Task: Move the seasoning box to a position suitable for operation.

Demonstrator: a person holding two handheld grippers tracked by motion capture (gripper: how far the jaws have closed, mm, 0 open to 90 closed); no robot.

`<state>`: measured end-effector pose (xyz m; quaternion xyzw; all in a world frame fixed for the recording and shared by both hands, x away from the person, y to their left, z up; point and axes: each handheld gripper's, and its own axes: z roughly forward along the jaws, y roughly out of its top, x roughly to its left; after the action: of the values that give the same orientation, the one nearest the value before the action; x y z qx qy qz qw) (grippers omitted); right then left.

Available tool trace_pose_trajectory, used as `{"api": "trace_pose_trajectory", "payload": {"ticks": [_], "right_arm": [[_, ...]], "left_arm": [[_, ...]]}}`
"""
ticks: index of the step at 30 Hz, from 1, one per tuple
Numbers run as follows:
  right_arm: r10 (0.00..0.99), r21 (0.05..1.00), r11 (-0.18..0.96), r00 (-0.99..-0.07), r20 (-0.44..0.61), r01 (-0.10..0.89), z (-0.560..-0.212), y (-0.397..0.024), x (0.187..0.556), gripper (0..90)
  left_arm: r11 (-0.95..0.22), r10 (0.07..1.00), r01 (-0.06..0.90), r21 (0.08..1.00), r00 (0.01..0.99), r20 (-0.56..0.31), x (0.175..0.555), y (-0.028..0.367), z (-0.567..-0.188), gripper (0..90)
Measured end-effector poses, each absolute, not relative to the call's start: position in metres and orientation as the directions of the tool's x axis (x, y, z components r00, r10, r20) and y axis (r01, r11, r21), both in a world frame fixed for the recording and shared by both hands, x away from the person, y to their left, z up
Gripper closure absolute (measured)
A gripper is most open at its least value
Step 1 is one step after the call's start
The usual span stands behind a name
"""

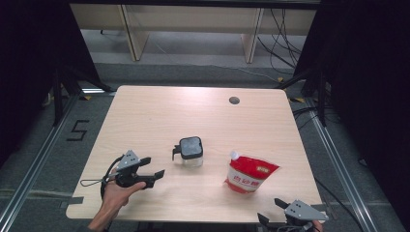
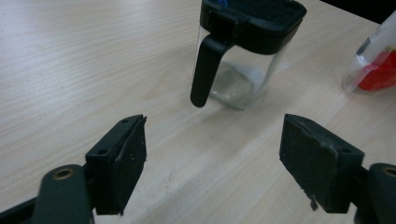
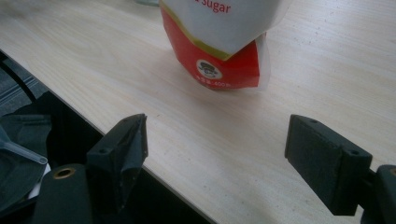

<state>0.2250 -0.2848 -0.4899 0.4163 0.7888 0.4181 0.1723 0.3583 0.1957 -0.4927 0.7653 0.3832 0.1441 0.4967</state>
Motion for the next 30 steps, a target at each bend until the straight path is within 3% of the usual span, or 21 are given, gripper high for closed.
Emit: {"api": "trace_pose_trajectory", "payload": {"ticks": [3, 5, 10, 18, 26, 30], "right_arm": [[0.803, 0.812, 0.304, -0.592, 0.063, 0.499, -0.489, -0.285, 0.225, 22.6], [0.807, 0.803, 0.286, -0.583, 0.091, 0.522, -0.489, -0.284, 0.223, 22.6], [0.805, 0.796, 0.284, -0.583, 0.104, 0.534, -0.489, -0.282, 0.222, 22.8], [0.786, 0.817, 0.321, -0.616, 0.052, 0.479, -0.49, -0.283, 0.226, 22.9], [0.787, 0.814, 0.315, -0.613, 0.063, 0.488, -0.491, -0.283, 0.225, 23.1], [0.787, 0.81, 0.309, -0.612, 0.078, 0.499, -0.49, -0.282, 0.224, 23.3]], "left_arm": [[-0.24, 0.723, 0.424, 0.873, 0.678, -0.131, 0.367, 0.188, -0.492, 29.7], [-0.313, 0.707, 0.37, 0.875, 0.706, -0.045, 0.371, 0.181, -0.492, 34.9], [-0.333, 0.69, 0.349, 0.876, 0.723, -0.026, 0.384, 0.17, -0.496, 45.9], [-0.355, 0.675, 0.318, 0.879, 0.738, 0.005, 0.398, 0.158, -0.503, 55.2], [-0.412, 0.658, 0.285, 0.865, 0.75, 0.067, 0.405, 0.148, -0.505, 64.0], [-0.396, 0.669, 0.298, 0.869, 0.741, 0.051, 0.407, 0.146, -0.505, 68.5]]}}
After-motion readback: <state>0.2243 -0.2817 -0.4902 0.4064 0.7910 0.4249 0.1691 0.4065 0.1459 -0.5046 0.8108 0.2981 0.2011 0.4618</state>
